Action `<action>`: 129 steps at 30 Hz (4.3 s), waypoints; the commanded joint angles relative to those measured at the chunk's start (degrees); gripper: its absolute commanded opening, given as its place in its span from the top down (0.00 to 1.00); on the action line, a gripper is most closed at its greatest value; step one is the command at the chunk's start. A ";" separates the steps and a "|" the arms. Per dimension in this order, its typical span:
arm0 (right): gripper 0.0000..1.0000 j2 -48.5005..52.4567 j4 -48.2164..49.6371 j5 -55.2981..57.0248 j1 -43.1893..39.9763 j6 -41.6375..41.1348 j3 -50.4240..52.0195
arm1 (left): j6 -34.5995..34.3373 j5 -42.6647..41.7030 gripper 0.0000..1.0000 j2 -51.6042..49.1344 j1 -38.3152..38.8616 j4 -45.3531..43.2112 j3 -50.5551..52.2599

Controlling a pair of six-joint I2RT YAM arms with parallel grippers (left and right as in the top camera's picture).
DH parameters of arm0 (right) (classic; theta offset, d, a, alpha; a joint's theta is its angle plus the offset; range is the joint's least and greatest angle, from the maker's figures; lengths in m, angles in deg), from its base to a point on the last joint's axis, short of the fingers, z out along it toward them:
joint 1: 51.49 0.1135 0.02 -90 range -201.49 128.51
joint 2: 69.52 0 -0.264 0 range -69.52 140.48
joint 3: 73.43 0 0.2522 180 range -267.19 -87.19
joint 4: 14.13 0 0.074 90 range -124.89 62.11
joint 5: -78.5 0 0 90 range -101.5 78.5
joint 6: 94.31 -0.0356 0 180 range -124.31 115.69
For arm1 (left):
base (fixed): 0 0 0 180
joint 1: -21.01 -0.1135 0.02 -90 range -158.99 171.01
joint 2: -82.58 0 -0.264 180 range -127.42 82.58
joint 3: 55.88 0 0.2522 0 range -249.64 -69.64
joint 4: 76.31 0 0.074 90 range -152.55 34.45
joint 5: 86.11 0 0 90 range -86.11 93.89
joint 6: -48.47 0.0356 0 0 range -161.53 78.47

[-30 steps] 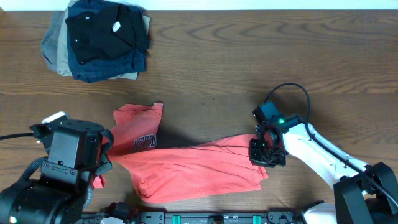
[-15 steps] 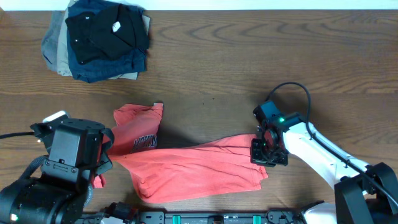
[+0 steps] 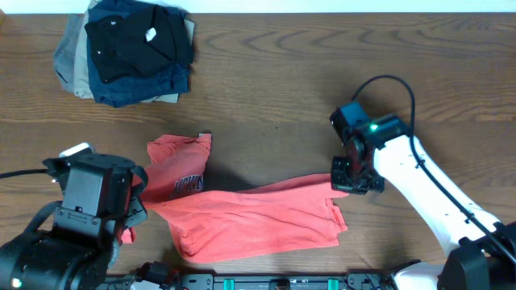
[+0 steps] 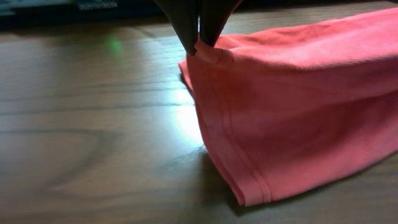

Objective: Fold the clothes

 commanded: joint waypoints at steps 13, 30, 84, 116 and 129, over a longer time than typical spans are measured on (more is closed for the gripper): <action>0.98 -13.77 -15.30 11.78 -7.93 -0.07 -25.22 | 14.10 -11.50 0.94 0.07 -0.22 0.81 -24.11; 0.99 -22.67 -24.15 12.20 -24.76 8.98 -53.24 | 18.88 -7.04 0.94 -0.02 -0.22 -3.69 -45.94; 0.99 -9.16 -18.18 26.58 -32.30 1.97 -54.53 | 21.46 29.77 0.94 -22.18 -0.22 -17.35 -40.70; 0.99 -6.60 -21.40 10.16 -36.48 10.51 -54.47 | 15.15 -4.79 0.94 -36.76 -0.17 3.56 -40.61; 0.99 -5.99 -21.97 10.36 -36.48 11.54 -54.47 | 14.67 3.04 0.94 -34.97 -0.17 3.52 -40.59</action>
